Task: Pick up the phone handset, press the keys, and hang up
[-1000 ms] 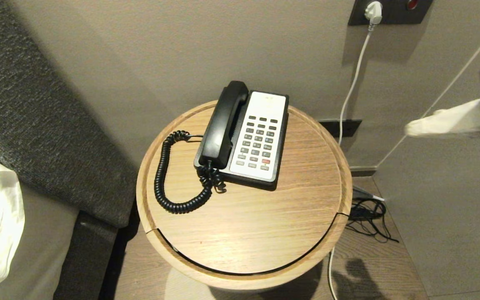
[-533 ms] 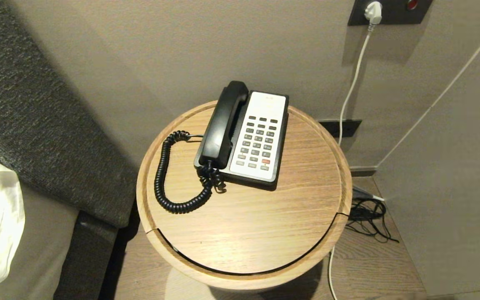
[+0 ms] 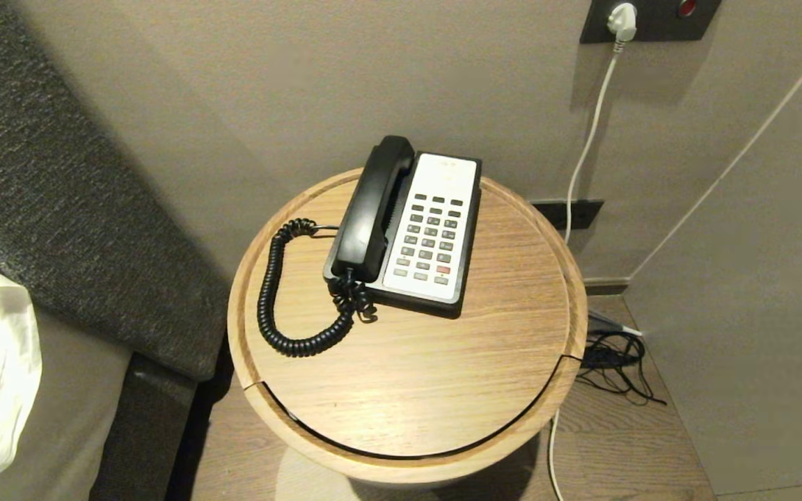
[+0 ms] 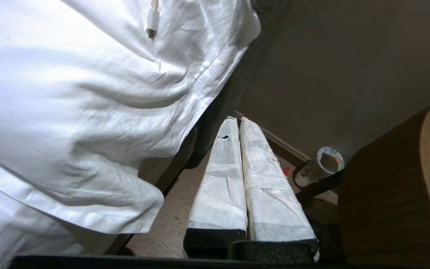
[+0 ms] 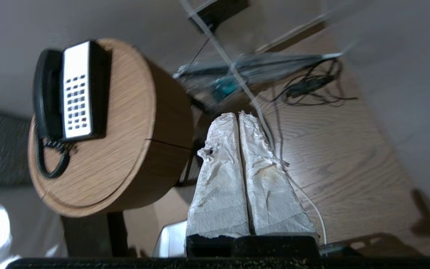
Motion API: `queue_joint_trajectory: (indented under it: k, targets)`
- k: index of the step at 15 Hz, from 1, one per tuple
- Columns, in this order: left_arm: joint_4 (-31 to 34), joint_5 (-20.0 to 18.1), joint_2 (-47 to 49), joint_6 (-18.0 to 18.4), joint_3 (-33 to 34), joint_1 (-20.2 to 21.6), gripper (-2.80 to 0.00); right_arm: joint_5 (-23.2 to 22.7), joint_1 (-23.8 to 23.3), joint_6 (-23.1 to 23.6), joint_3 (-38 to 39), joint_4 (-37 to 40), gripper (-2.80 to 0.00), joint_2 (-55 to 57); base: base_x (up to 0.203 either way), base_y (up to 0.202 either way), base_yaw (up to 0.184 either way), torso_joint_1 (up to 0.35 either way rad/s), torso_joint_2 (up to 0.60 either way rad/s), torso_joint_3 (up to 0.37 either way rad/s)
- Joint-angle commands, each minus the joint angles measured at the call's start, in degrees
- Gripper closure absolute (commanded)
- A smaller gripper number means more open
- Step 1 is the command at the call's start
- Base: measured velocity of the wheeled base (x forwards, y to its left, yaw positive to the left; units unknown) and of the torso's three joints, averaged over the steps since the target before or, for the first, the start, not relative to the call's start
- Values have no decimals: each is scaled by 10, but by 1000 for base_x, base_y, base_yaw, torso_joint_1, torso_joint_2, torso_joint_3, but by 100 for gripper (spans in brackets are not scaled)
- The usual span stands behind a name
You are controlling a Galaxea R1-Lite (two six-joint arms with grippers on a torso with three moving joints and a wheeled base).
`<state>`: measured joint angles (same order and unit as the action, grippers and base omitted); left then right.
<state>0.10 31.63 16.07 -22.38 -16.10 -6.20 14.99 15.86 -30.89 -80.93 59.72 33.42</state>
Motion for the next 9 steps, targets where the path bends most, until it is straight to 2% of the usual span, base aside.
queue_joint_trajectory:
  k: [1,3,4,7,9]
  targets:
    - [-15,4,1,2,10,10,0,-3,-35,-2,29,6,0,-66,0,0,0,0,0,0]
    - [-15,-9,-26,26,21,59,0,-4,-54,-2,46,14,0,-93,0,0,0,0,0,0]
    - [-15,-20,-56,41,44,69,0,-4,-55,-2,52,15,0,-102,0,0,0,0,0,0]
    - [13,-29,-159,57,85,67,0,-4,-58,-2,82,19,0,-145,0,0,0,0,0,0]
    - [9,-47,-160,70,115,67,0,-6,-68,-16,107,26,0,-172,0,0,0,0,0,0]
